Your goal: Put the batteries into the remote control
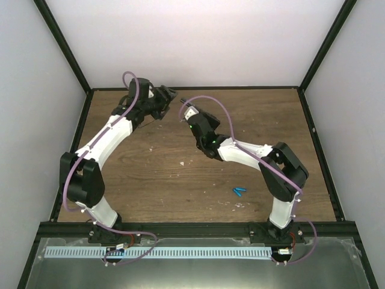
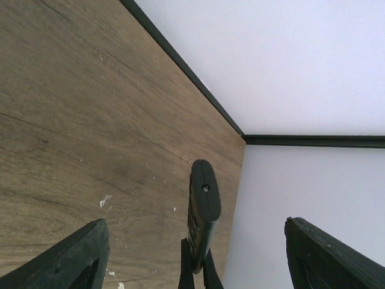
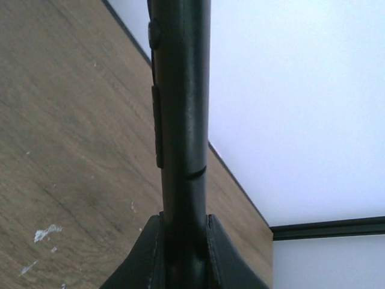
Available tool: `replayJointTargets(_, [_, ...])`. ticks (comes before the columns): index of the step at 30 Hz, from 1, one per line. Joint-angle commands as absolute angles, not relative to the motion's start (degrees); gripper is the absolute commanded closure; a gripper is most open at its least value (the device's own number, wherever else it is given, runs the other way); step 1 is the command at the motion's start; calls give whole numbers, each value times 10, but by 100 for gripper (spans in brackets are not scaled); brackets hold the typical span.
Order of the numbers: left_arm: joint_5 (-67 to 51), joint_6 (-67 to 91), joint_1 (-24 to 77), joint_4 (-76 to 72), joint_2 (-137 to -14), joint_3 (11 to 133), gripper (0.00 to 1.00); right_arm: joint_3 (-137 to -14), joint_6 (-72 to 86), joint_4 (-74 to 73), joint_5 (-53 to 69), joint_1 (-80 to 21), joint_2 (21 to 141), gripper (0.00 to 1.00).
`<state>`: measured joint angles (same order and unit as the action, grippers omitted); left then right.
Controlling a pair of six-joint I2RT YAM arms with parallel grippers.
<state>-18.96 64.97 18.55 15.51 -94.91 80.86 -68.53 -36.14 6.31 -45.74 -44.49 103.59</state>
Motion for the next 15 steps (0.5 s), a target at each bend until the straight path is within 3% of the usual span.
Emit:
replayJointTargets(1, [-176, 660, 200, 129, -932, 794, 20, -677, -414, 163, -507, -461, 1034, 99])
replayJointTargets(15, [-131, 659, 228, 117, -923, 769, 24, -643, -438, 182, -503, -490, 1014, 99])
